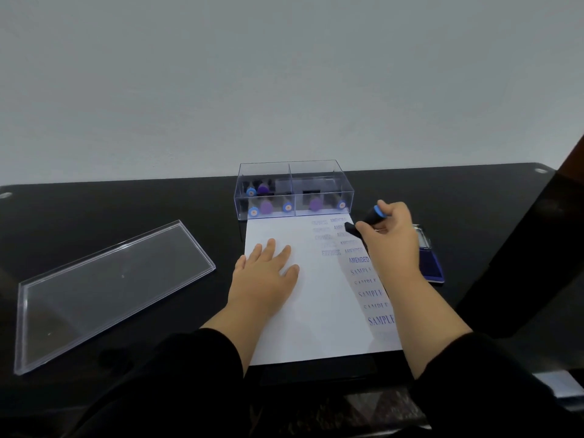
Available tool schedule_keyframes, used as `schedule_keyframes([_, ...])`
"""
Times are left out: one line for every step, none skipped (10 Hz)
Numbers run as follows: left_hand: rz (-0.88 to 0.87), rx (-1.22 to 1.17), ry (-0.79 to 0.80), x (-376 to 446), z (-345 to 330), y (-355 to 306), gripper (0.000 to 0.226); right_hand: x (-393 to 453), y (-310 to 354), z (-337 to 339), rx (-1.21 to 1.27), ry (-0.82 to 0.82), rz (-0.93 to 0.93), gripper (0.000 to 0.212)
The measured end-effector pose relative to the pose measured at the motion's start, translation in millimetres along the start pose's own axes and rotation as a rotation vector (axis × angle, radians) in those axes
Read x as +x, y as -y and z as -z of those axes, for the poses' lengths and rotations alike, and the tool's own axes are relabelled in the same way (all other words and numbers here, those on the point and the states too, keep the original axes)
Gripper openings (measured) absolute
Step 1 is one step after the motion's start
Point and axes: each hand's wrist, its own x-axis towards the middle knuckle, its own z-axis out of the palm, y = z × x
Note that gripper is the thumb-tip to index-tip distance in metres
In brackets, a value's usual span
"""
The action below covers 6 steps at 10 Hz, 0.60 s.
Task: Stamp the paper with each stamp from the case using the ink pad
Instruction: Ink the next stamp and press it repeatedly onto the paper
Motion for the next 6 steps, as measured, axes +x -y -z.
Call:
schedule_keyframes([0.000,0.007,-0.002,1.1,-1.3,1.0,0.053,-2.7,1.9,4.2,0.102,-0.060,-0.052,0.037])
schedule_keyframes([0.002,0.011,0.000,1.6,-1.7,0.9,0.053,-3.8,2.7,5.0,0.182,-0.084,-0.115,0.040])
schedule_keyframes([0.003,0.014,0.005,1.6,-1.4,0.5,0.053,-5.3,4.2,4.4,0.191,-0.081,-0.150,0.042])
schedule_keyframes([0.000,0.017,0.007,1.4,-0.9,0.7,0.053,-4.6,4.6,3.5,0.202,-0.080,-0.168,0.042])
schedule_keyframes([-0.002,0.015,0.002,1.3,-0.7,1.2,0.053,-4.6,6.9,2.6,0.218,-0.069,-0.168,0.042])
schedule_keyframes([0.000,0.019,0.008,2.3,-1.0,1.2,0.053,-5.0,8.9,1.5,0.210,-0.058,-0.160,0.044])
